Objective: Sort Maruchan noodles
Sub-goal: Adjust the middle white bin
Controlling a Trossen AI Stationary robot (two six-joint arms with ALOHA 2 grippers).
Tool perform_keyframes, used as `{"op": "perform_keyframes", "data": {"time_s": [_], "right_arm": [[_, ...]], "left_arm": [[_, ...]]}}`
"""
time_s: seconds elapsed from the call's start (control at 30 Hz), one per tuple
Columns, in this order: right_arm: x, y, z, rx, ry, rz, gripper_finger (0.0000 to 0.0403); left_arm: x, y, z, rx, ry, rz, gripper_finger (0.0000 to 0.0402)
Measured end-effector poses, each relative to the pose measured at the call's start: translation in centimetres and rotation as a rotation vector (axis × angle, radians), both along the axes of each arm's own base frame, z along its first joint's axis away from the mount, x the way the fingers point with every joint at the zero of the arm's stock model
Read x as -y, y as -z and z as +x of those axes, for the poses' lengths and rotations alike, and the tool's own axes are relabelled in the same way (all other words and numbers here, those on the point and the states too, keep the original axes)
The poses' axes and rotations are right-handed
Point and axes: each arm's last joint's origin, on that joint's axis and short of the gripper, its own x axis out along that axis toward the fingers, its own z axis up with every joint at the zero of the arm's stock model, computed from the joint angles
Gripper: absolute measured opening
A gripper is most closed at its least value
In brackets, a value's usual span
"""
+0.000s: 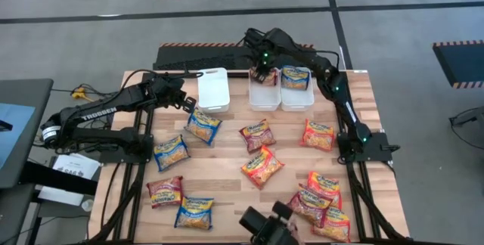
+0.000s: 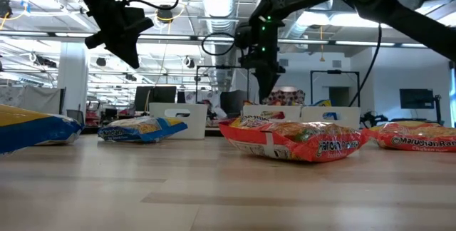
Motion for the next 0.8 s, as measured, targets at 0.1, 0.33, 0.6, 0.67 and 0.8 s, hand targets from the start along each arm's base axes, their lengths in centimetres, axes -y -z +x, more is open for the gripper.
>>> {"op": "perform_keyframes", "data": {"time_s": [0.1,0.33,0.6,0.67,0.8], "right_arm": [[-1.3,0.2,0.4,0.037,-0.023,0.144,0.0123],[-3.3,0.6,2.2,0.082,-0.115,0.196,0.0123],[-3.8,1.2,3.1,0.121,-0.141,0.173,0.0123],[-3.9,2.1,3.0,0.100,-0.133,0.205,0.0123],[-4.1,3.9,2.8,0.054,-0.129,0.246,0.0123]], "left_arm": [[0.0,0.0,0.0,0.000,0.000,0.000,0.0000],[0.0,0.0,0.0,-0.001,0.001,-0.001,0.0000],[0.1,0.0,0.0,0.014,0.022,-0.020,0.0000],[0.2,-0.2,-0.1,0.022,0.024,-0.017,0.0000],[0.3,-0.5,-0.4,0.038,0.025,-0.009,0.0000]]}}
